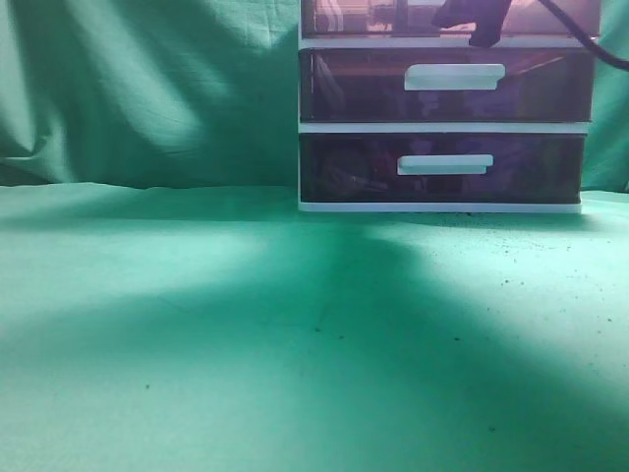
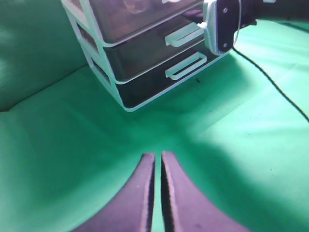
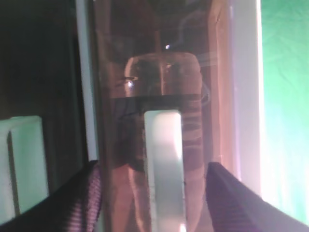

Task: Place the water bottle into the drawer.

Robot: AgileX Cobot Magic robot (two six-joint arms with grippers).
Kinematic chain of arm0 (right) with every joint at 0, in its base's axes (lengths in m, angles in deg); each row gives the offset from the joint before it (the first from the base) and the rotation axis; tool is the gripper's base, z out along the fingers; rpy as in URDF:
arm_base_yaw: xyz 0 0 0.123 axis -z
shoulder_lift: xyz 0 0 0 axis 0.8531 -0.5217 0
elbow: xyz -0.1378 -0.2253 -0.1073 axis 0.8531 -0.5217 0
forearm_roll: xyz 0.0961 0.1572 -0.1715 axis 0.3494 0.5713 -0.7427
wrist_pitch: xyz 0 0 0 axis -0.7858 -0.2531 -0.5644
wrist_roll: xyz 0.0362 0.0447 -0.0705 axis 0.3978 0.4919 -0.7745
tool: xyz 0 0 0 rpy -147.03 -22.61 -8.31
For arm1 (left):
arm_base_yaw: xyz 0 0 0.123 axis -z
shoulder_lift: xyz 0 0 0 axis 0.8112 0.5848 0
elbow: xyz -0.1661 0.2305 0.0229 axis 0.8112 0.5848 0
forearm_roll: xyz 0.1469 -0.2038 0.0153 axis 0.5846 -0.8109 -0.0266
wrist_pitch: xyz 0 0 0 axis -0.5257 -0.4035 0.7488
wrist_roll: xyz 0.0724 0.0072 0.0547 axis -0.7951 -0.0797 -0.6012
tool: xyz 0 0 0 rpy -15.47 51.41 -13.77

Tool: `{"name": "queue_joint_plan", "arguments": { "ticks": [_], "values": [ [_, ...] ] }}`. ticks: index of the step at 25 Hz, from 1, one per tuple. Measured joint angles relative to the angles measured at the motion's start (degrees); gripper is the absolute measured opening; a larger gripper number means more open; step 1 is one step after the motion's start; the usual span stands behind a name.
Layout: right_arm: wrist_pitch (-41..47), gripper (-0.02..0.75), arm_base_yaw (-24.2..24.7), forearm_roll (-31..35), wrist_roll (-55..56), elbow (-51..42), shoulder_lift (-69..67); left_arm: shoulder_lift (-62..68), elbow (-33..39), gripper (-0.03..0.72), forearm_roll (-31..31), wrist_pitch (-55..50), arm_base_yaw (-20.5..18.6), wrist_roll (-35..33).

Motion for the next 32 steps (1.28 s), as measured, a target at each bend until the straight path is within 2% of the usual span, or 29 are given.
{"name": "queue_joint_plan", "arguments": {
  "ticks": [8, 9, 10, 14, 19, 22, 26, 27, 29, 32],
  "values": [
    [0.0, 0.418, -1.3, 0.0, 0.5, -3.8, 3.3, 0.0, 0.0, 0.0, 2.7, -1.4, 0.0, 0.0],
    [0.0, 0.469, -1.3, 0.0, 0.5, -4.5, 3.6, 0.0, 0.0, 0.0, 2.7, -1.4, 0.0, 0.0],
    [0.0, 0.449, -1.3, 0.0, 0.6, -5.4, 4.2, 0.0, 0.0, 0.0, 2.7, -1.5, 0.0, 0.0],
    [0.0, 0.449, -1.8, 0.0, 1.1, -10.4, 8.1, 0.0, 0.0, 0.0, 2.7, -1.5, 0.0, 0.1],
    [0.0, 0.449, -5.7, 1.8, 1.2, -17.9, 17.1, -0.6, 0.0, 0.0, 1.6, -1.5, 0.0, 0.1],
    [0.0, 0.449, -10.5, 8.7, 1.2, -22.4, 23.6, -3.9, 0.0, 0.0, -0.7, -1.4, 0.0, 0.1],
    [1.2, 0.12, -16.7, 23.5, 1.3, -25.8, 31.9, -11.2, 0.0, 0.0, -2.1, -2.3, 0.0, 0.1],
    [2.6, 0.071, -17.8, 28.3, 1.3, -26.1, 33.6, -13.3, 0.2, 0.0, -2.0, -2.7, 0.0, 0.1],
    [7.0, 0.0, -18.8, 38.2, 1.3, -26.2, 37.8, -17.9, 2.0, 0.0, -2.0, -2.7, 0.0, 0.1],
    [16.9, 0.0, -19.1, 50.6, 1.3, -26.2, 43.0, -25.6, 7.9, 0.0, -2.7, -2.1, 0.0, 0.1]
  ]
}}
